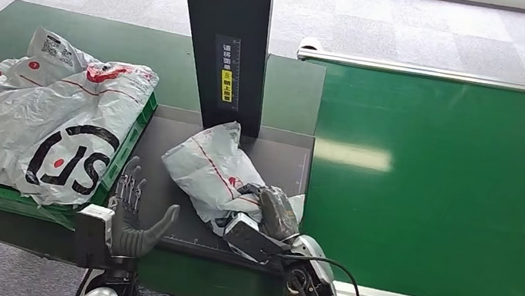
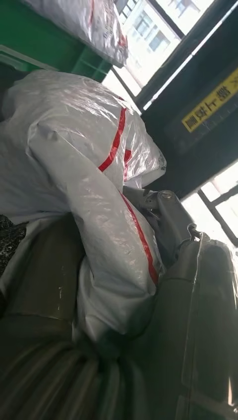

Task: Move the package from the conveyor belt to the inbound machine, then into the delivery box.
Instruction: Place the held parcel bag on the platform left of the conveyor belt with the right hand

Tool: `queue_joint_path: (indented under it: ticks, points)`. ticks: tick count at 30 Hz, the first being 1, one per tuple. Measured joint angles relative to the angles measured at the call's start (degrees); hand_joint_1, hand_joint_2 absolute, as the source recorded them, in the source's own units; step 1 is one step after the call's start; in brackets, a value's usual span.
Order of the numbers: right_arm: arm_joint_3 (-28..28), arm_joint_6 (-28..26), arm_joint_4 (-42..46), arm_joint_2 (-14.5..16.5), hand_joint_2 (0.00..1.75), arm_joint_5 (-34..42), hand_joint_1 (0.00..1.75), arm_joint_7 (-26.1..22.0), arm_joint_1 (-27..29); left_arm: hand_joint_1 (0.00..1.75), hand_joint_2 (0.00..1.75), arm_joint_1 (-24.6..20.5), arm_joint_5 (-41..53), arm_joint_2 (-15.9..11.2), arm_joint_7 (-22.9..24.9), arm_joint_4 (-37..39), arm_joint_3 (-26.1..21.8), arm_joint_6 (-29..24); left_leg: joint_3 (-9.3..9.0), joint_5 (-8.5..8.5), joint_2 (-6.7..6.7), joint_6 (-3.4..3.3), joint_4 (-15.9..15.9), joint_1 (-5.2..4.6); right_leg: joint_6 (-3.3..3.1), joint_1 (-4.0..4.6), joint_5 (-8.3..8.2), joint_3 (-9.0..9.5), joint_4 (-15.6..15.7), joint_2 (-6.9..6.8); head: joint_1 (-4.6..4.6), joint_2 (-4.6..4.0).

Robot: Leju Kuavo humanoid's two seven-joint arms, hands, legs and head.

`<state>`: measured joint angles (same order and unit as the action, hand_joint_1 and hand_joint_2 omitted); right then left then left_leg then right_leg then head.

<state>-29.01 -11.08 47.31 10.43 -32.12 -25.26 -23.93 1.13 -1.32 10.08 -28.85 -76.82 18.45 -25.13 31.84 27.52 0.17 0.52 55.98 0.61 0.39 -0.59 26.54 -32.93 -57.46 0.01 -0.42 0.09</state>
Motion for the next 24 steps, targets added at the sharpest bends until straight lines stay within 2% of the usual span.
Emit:
queue_joint_path:
  ticks: [5, 9, 13, 17, 21, 24]
  points:
    - [-1.5, 0.0, -3.1, 1.4, 1.75, 0.4, 1.72, -0.4, -1.6, 0.0, 1.75, -0.4, 0.2, 0.2, 0.0, 0.7, 0.2, 0.0, -0.02, 0.0, 0.0, 0.0, 0.0, 0.0, 0.0, 0.0, 0.0, 0.01, 0.0, 0.0, -0.01, 0.0]
    - [-2.1, -0.3, -4.1, 2.1, 1.75, 1.2, 0.04, -1.1, -2.3, 0.0, 1.75, -0.6, 0.3, 0.5, -0.4, 1.0, 0.2, -0.9, -0.02, 0.0, 0.01, 0.0, 0.0, 0.0, 0.0, 0.0, 0.0, 0.01, 0.0, 0.0, -0.01, 0.0]
    - [-2.4, -0.6, -4.6, 3.6, 1.75, 3.7, 0.0, -1.3, -2.8, 0.0, 1.75, -1.2, 1.3, 0.9, -1.5, 1.6, -0.1, -3.6, -0.03, 0.0, -0.01, 0.01, 0.0, 0.0, 0.0, 0.0, 0.0, 0.0, 0.0, 0.0, -0.01, 0.0]
    - [-1.4, 1.1, -3.9, 4.4, 1.75, 10.1, 0.0, -3.1, -2.6, 0.0, 1.75, -3.3, 3.1, 1.5, -5.0, 2.8, -0.4, -7.3, -0.03, -0.03, -0.05, 0.01, 0.0, 0.0, 0.0, 0.0, 0.0, 0.01, 0.0, -0.01, 0.0, 0.0]
    - [0.4, 1.6, 1.8, 3.9, 1.75, 14.1, 0.0, -5.2, -0.8, 0.0, 1.75, -5.8, 3.8, 2.2, -8.3, 4.0, -0.1, -8.4, -0.03, -0.04, -0.06, 0.0, 0.0, -0.01, 0.0, -0.01, -0.01, 0.01, 0.0, -0.01, -0.01, 0.0]
    - [2.4, 2.0, 9.0, 2.4, 1.75, 17.2, 0.0, -5.1, 1.7, 0.0, 1.75, -7.9, 9.4, 1.8, -8.2, 4.0, 0.2, -7.5, -0.03, -0.04, -0.09, 0.0, 0.0, -0.01, 0.0, -0.02, -0.01, 0.02, 0.0, -0.02, 0.0, 0.0]
